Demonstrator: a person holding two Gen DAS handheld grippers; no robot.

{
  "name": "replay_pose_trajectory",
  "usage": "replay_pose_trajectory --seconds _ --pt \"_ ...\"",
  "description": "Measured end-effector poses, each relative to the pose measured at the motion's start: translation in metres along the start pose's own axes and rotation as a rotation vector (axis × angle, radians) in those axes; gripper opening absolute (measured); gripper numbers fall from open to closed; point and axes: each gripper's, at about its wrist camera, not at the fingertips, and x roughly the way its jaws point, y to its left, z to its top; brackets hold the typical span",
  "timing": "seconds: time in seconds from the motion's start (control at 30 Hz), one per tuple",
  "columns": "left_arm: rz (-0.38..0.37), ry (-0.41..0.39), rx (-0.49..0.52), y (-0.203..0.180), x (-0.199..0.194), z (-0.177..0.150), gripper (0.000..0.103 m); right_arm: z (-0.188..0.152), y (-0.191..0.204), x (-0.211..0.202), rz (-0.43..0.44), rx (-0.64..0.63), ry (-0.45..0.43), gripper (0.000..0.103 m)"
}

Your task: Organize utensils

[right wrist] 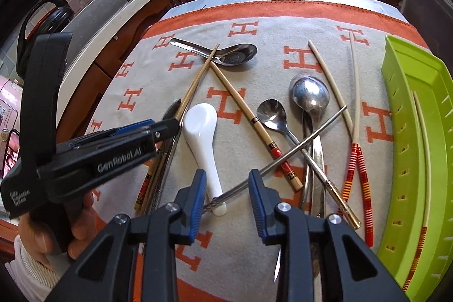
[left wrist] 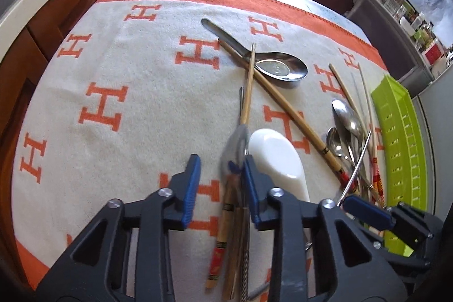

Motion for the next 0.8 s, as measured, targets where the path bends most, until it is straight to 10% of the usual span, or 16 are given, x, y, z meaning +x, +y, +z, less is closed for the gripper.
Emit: replay_pose_trajectory --seconds 0.8 --pt "-0.151 -0.041 -0.11 0.037 -0.04 -0.019 0.002 0.021 -0.004 0.012 0.121 0.059 0.017 0.026"
